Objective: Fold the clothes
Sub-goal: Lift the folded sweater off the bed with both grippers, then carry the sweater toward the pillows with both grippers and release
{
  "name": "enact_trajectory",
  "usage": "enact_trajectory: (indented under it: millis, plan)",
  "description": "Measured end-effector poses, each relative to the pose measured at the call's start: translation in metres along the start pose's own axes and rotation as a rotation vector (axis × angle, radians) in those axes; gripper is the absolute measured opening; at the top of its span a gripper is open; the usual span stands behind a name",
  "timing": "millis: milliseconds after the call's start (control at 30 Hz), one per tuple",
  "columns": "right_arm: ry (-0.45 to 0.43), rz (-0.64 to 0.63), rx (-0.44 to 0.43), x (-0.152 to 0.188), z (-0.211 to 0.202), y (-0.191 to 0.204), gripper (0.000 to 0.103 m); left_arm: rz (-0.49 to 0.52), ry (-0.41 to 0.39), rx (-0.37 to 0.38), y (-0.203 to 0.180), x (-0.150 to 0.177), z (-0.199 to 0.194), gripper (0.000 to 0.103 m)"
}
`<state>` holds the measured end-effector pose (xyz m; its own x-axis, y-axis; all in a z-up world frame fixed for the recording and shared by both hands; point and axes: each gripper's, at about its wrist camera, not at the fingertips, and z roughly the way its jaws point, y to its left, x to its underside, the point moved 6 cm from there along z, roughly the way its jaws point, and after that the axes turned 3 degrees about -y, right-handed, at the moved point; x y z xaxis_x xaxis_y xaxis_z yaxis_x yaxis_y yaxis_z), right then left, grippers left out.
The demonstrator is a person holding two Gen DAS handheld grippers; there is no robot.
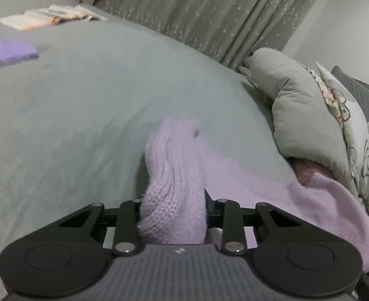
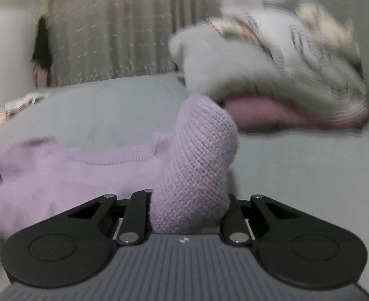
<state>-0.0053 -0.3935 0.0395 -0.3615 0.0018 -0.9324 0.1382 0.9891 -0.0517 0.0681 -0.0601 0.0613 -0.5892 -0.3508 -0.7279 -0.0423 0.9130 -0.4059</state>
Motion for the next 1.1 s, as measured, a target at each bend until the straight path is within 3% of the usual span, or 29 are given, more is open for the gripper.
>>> enact_trajectory:
  millis: [100,267,467,633,833,1000,1067,1100]
  plan:
    - [-0.072,-0.080,0.033,-0.011,-0.015,0.006,0.020,0.023,-0.026,0.008,-0.019,-0.012,-0.020,0.030]
    - [-0.101,-0.046,0.016,-0.025,-0.030,-0.004,0.020,0.044,-0.030,0.013,-0.044,-0.027,-0.043,0.028]
    - [-0.146,0.017,0.029,-0.054,-0.049,-0.040,0.020,0.058,-0.002,0.023,-0.079,-0.027,-0.056,0.026]
    - [-0.185,0.039,0.086,-0.063,-0.064,-0.080,0.020,0.094,0.004,0.062,-0.138,-0.024,-0.056,0.026]
    - [-0.237,0.065,0.238,-0.073,-0.090,-0.179,0.019,0.180,0.009,0.170,-0.263,-0.002,-0.048,0.026]
    - [-0.347,0.166,0.519,-0.070,-0.163,-0.315,0.019,0.281,0.033,0.347,-0.411,0.040,-0.043,0.026]
    - [-0.387,0.205,0.614,-0.064,-0.193,-0.347,0.019,0.328,0.041,0.430,-0.475,0.061,-0.043,0.025]
    - [-0.424,0.257,0.710,-0.053,-0.224,-0.375,0.019,0.352,0.044,0.472,-0.507,0.072,-0.043,0.025]
